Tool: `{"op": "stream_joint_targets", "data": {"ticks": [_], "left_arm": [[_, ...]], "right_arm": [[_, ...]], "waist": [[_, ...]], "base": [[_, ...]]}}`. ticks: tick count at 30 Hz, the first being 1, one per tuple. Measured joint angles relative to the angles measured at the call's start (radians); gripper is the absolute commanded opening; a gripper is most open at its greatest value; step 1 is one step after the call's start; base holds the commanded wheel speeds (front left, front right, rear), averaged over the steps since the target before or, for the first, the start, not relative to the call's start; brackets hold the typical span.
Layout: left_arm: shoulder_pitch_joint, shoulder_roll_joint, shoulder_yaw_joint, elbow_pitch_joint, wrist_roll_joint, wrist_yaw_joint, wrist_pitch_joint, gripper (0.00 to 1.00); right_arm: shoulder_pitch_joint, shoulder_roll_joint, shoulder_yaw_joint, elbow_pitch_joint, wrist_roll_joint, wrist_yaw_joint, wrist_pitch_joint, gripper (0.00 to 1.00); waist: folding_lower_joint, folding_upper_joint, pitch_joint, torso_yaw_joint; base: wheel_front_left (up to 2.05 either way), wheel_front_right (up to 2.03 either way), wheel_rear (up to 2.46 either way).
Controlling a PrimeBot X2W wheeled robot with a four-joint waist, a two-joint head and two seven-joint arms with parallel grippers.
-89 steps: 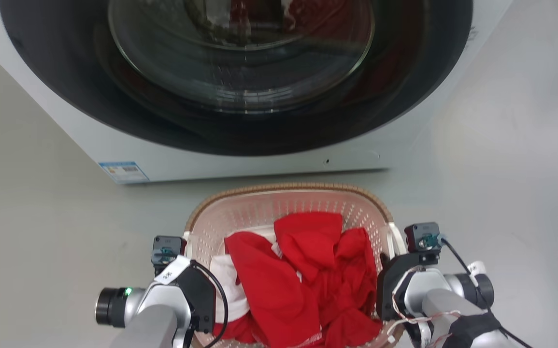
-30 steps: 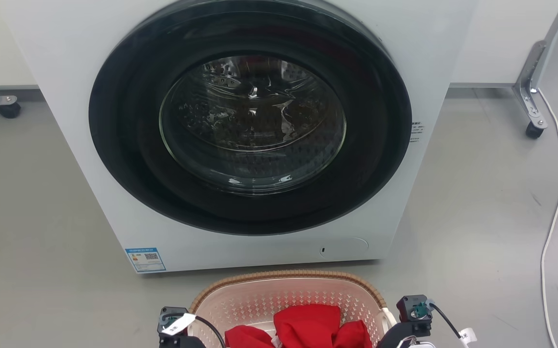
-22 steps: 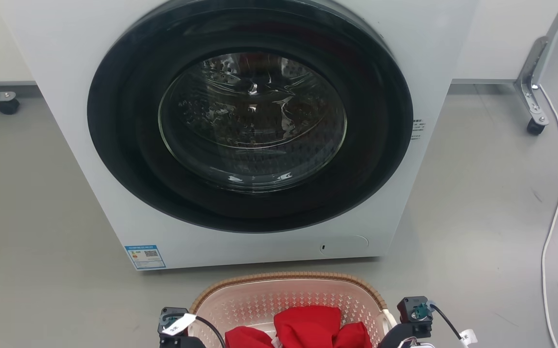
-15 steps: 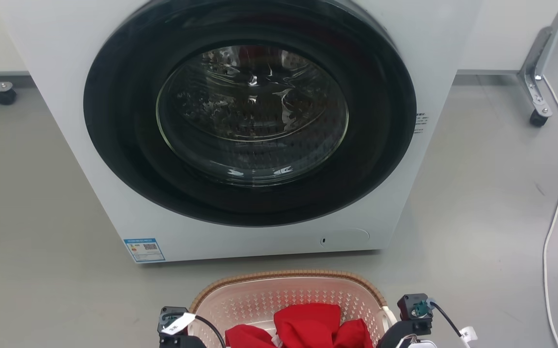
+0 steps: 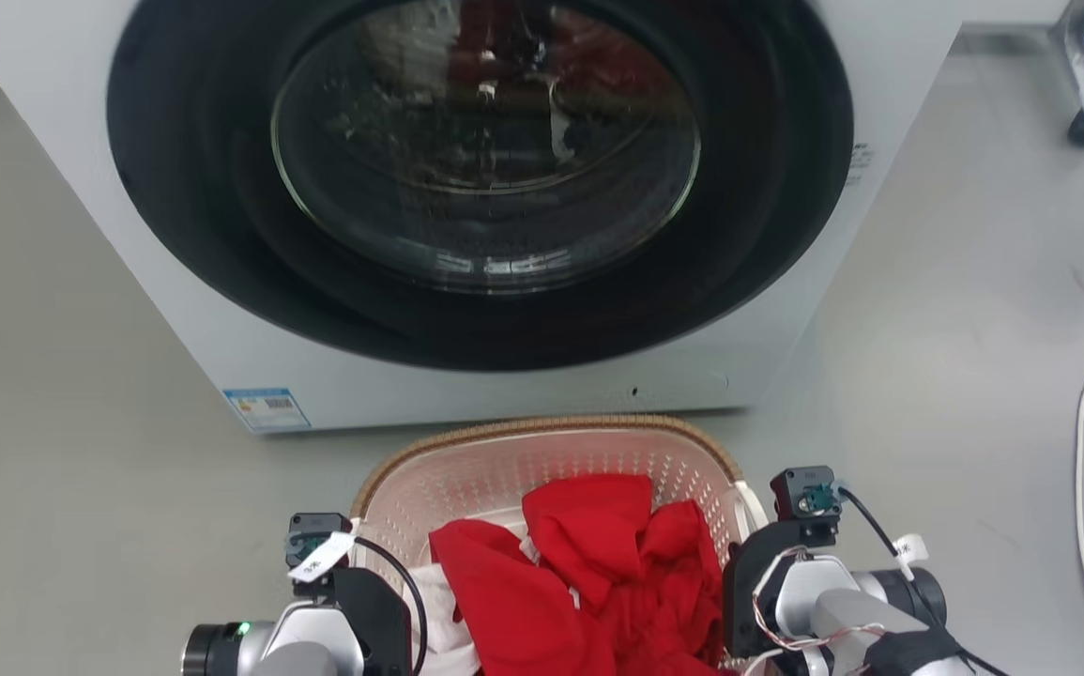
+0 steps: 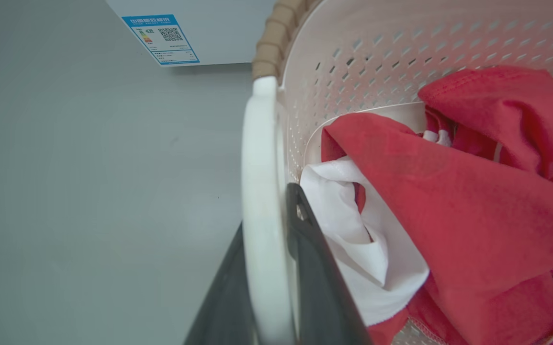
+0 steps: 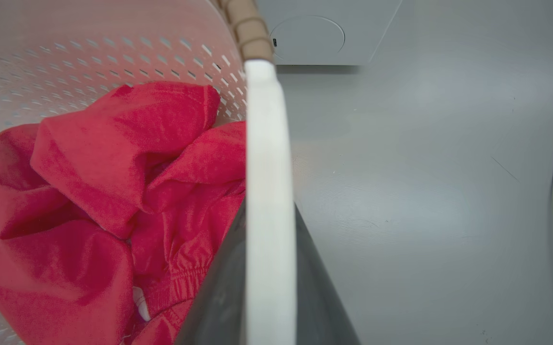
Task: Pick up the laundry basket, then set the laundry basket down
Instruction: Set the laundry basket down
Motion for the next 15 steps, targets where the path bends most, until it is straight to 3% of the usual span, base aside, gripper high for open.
{"op": "stream_joint_targets", "data": {"ticks": [15], "left_arm": [[-0.108,-0.001,0.030,0.007,0.001,0.007,-0.070,0.00]], "right_arm": [[-0.129,0.001,0.002,0.032,-0.030,0.000,-0.054,0.00]], "waist": [[0.0001,0.0001,0.215,0.004]], "base": [[0.00,0.00,0.00]]}}
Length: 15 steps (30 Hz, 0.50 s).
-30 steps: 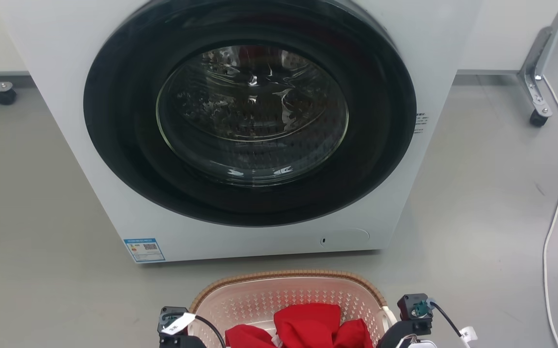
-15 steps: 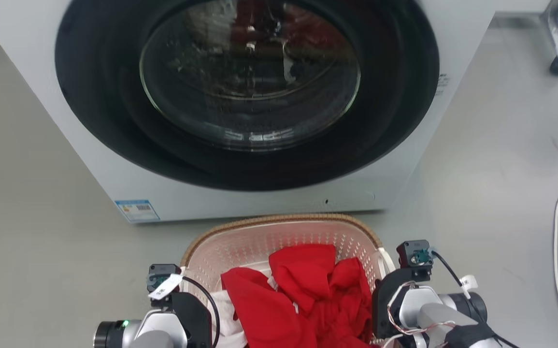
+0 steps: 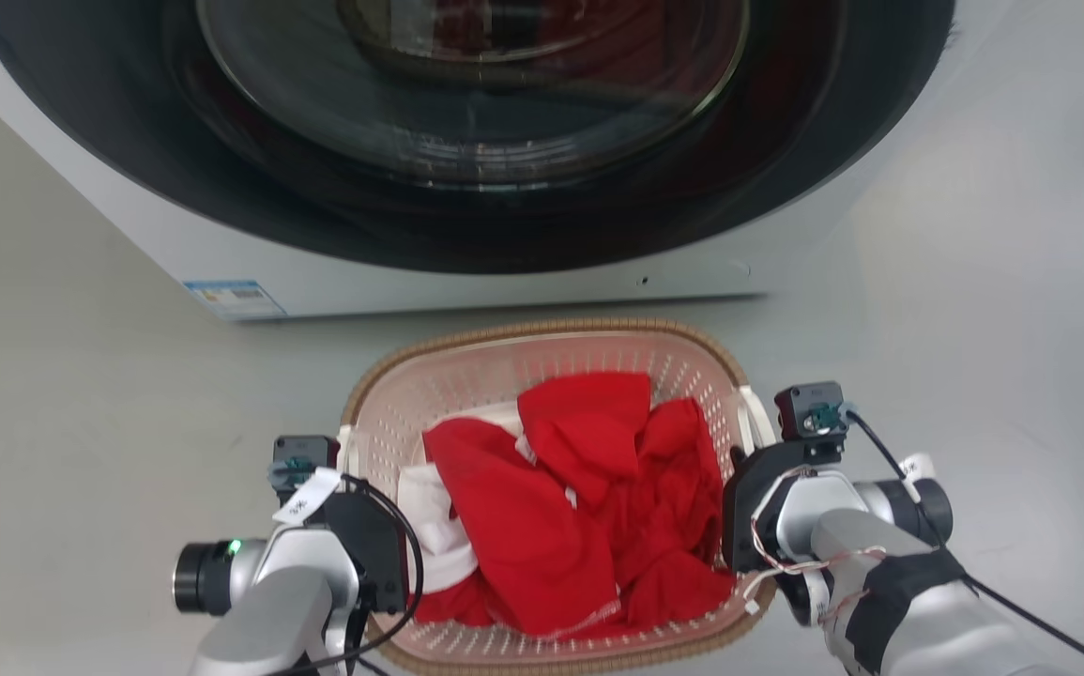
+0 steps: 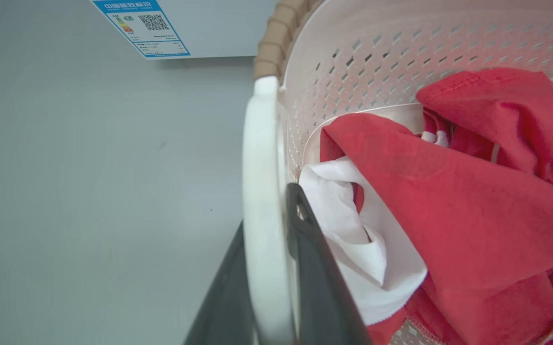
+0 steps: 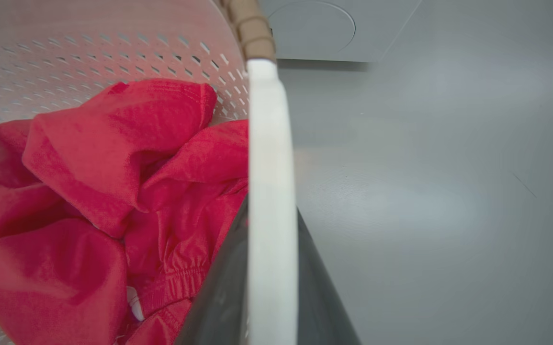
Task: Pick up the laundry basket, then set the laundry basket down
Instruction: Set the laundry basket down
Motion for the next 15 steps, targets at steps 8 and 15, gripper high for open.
{"op": "stream_joint_targets", "data": {"ticks": [8,15], "left_arm": [[-0.081,-0.001,0.008,0.003,0.007,0.000,-0.033,0.00],[-0.151,-0.002,0.014,0.005,0.015,0.000,-0.054,0.00]], "right_arm": [[-0.090,0.001,-0.005,0.024,-0.017,0.001,-0.031,0.00],[-0.160,0.001,-0.009,0.042,-0.032,0.001,-0.053,0.00]], "waist": [[-0.0001,0.0001,0.119,0.003],[-0.0001,0.0000,0.223,0.008]], "base": [[0.00,0.00,0.00],[0.00,0.00,0.00]]}}
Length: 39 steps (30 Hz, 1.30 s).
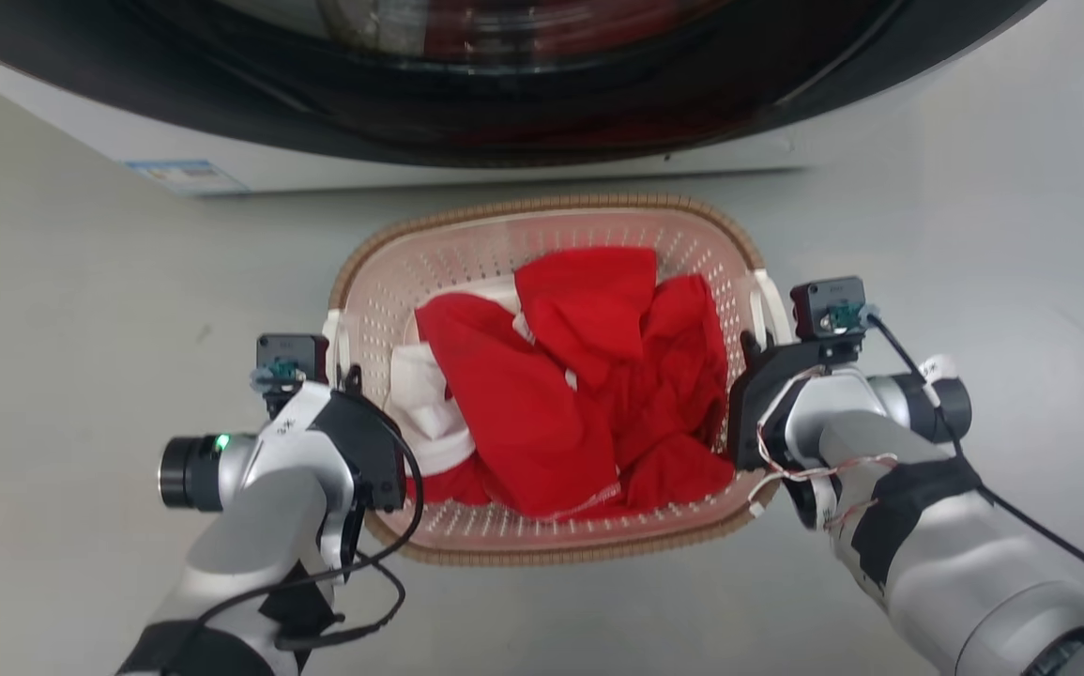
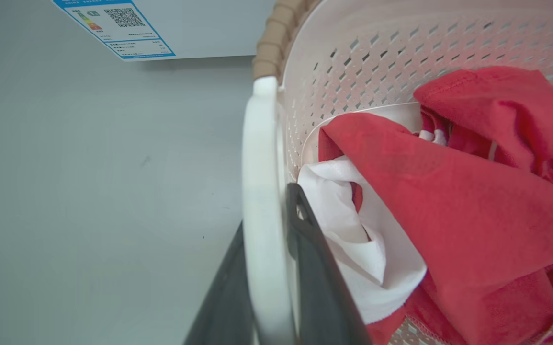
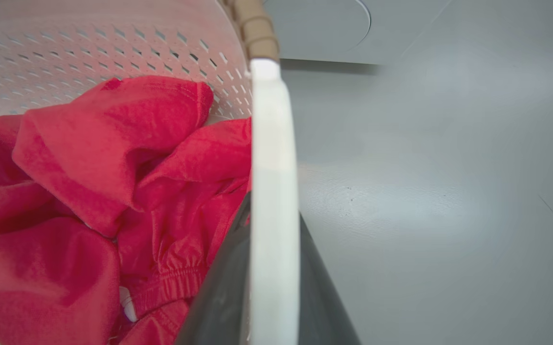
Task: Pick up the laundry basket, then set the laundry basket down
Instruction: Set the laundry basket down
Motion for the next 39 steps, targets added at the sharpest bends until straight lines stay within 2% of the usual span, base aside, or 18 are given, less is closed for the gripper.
{"op": "stream_joint_targets", "data": {"ticks": [18,30,33,34,35,36,37,38,39], "left_arm": [[-0.161,-0.004,0.027,0.024,0.027,0.001,-0.044,0.00],[-0.207,-0.007,0.037,0.045,0.037,0.001,-0.097,0.00],[-0.215,-0.008,0.039,0.053,0.043,0.001,-0.109,0.00],[-0.222,-0.007,0.040,0.054,0.048,0.001,-0.110,0.30],[-0.228,-0.008,0.040,0.054,0.049,0.001,-0.110,0.38],[-0.231,-0.008,0.040,0.055,0.049,0.001,-0.110,0.42],[-0.233,-0.008,0.042,0.059,0.049,0.001,-0.113,0.50],[-0.234,-0.008,0.043,0.060,0.051,0.001,-0.119,0.78],[-0.237,-0.008,0.044,0.061,0.053,0.001,-0.119,0.87]], "right_arm": [[-0.163,-0.001,-0.013,0.035,-0.021,0.000,-0.058,0.00],[-0.196,-0.001,-0.013,0.038,-0.028,0.000,-0.107,0.00],[-0.198,-0.001,-0.010,0.038,-0.030,0.000,-0.114,0.42],[-0.198,-0.001,-0.009,0.037,-0.030,0.000,-0.118,0.73],[-0.198,0.000,-0.008,0.037,-0.030,0.000,-0.122,1.00],[-0.198,0.000,-0.008,0.037,-0.030,0.000,-0.123,1.00],[-0.198,0.001,-0.008,0.037,-0.030,0.000,-0.124,1.00],[-0.198,0.002,-0.008,0.037,-0.030,0.000,-0.128,1.00],[-0.198,0.002,-0.008,0.037,-0.030,0.000,-0.132,1.00]], "waist": [[0.0000,0.0000,0.256,0.009],[-0.0002,0.0000,0.319,0.015],[-0.0003,-0.0002,0.324,0.016],[-0.0002,-0.0002,0.324,0.016],[-0.0002,-0.0002,0.325,0.017],[-0.0002,-0.0002,0.326,0.017],[-0.0002,-0.0002,0.326,0.017],[-0.0002,-0.0002,0.326,0.017],[-0.0002,-0.0002,0.325,0.017]], "base": [[0.00,0.00,0.00],[0.00,0.00,0.00],[0.00,0.00,0.00],[0.00,0.00,0.00],[0.00,0.00,0.00],[0.00,0.00,0.00],[0.00,0.00,0.00],[0.00,0.00,0.00],[0.00,0.00,0.00]]}}
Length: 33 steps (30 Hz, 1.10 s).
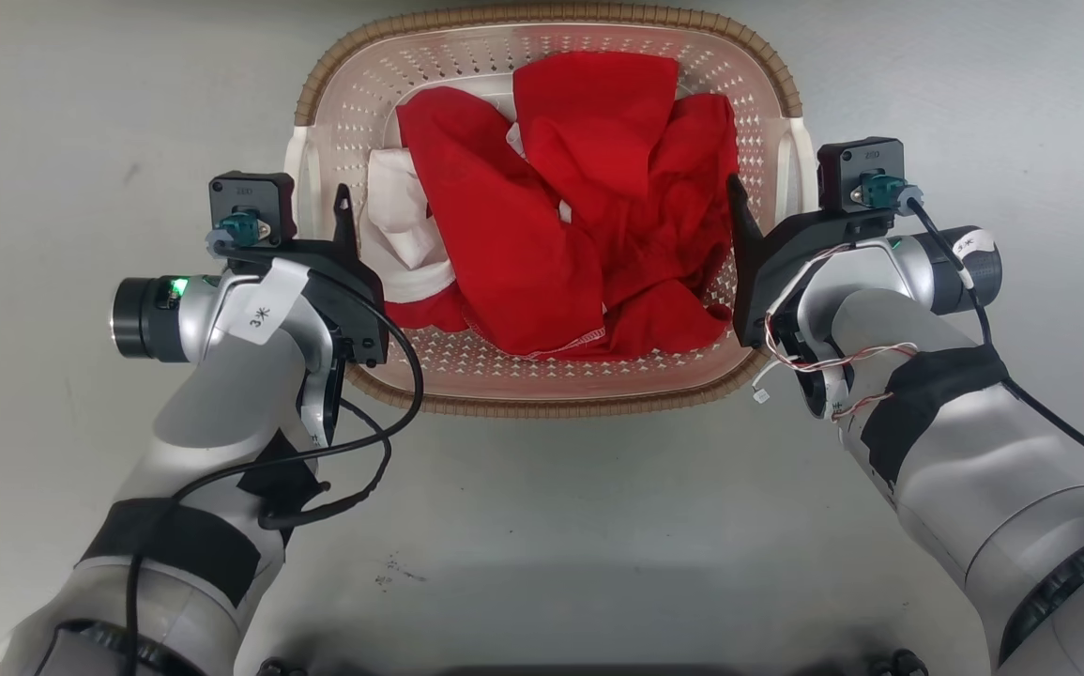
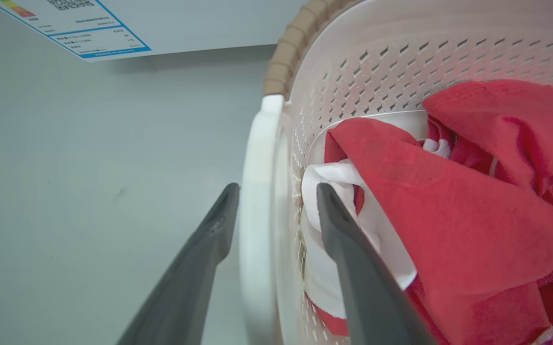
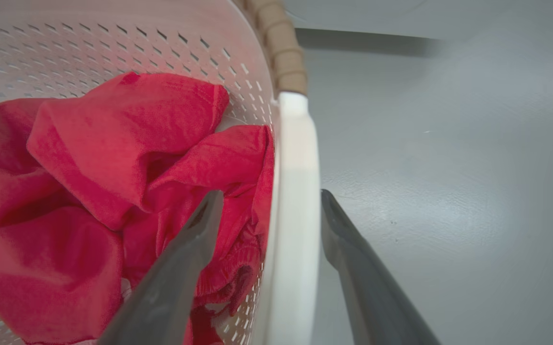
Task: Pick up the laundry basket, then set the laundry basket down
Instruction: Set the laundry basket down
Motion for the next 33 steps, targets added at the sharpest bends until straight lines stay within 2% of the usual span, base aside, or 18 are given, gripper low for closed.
{"op": "stream_joint_targets", "data": {"ticks": [1,16,23,28,33], "left_arm": [[-0.003,0.000,0.002,0.002,0.000,0.000,0.000,1.00],[0.003,0.015,0.017,0.017,0.003,0.000,-0.022,1.00],[0.061,0.031,0.021,-0.002,0.010,0.000,-0.026,1.00],[0.100,0.049,0.021,-0.067,0.047,0.000,-0.026,1.00],[0.171,0.060,0.044,-0.140,0.062,0.000,-0.026,1.00]], "right_arm": [[0.000,0.000,0.000,0.000,0.000,0.000,-0.001,1.00],[0.001,0.001,-0.002,0.002,0.003,0.002,-0.049,1.00],[0.003,-0.001,-0.022,0.007,0.004,0.031,-0.088,1.00],[0.030,-0.016,-0.046,-0.002,0.012,0.053,-0.097,1.00],[0.088,-0.028,-0.082,-0.037,0.021,0.059,-0.100,1.00]], "waist": [[0.0000,0.0000,-0.001,0.000],[0.0000,0.0000,-0.066,-0.007],[-0.0001,0.0000,-0.131,-0.018],[-0.0001,0.0000,-0.192,-0.026],[-0.0001,0.0000,-0.259,-0.033]], "base": [[0.00,0.00,0.00],[0.00,0.00,0.00],[0.00,0.00,0.00],[0.00,0.00,0.00],[0.00,0.00,0.00]]}}
